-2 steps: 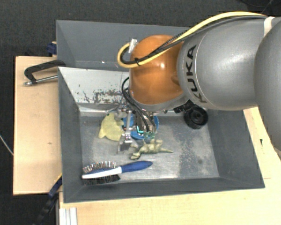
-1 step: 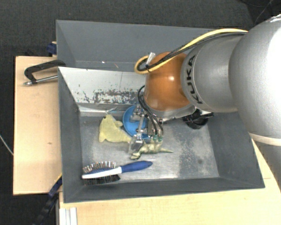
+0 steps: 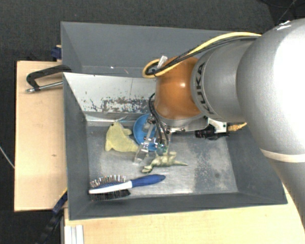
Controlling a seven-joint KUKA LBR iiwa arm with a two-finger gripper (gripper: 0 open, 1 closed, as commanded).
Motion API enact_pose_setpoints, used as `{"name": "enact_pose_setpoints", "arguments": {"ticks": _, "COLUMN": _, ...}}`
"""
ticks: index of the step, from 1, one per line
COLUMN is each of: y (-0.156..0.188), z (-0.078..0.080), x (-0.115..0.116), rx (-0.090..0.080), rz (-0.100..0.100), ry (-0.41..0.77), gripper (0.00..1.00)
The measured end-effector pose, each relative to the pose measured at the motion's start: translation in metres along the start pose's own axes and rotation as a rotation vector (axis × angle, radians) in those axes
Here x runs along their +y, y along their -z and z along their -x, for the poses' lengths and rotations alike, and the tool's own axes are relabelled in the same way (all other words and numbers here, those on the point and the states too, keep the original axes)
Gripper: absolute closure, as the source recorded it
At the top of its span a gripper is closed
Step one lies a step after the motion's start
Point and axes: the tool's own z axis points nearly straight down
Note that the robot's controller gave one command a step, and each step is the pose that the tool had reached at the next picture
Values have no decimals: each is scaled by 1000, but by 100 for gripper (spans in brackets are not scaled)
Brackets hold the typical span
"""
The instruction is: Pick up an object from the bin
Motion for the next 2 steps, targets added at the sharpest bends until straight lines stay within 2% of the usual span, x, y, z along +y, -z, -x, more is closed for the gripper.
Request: {"name": "enact_pose_setpoints", "arguments": {"ticks": 2, "y": 4, "z": 1, "x": 4, "rx": 1, "rz": -4, "ry": 4, "gripper": 0}}
